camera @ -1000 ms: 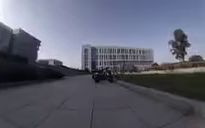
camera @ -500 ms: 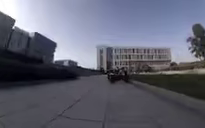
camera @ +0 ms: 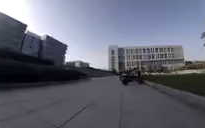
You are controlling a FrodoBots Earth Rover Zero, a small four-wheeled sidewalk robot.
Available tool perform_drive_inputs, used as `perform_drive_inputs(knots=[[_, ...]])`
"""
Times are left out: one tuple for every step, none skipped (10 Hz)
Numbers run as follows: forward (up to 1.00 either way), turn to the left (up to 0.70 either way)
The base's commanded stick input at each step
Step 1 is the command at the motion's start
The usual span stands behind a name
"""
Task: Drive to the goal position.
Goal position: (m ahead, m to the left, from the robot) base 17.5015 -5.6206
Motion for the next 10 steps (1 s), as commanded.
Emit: perform_drive_inputs(knots=[[1.00, 0.00], [1.00, 0.00], [1.00, 0.00], [1.00, 0.00], [1.00, 0.00], [1.00, 0.00], [1.00, 0.00], [1.00, 0.00], [1.00, 0.00], [1.00, 0.00]])
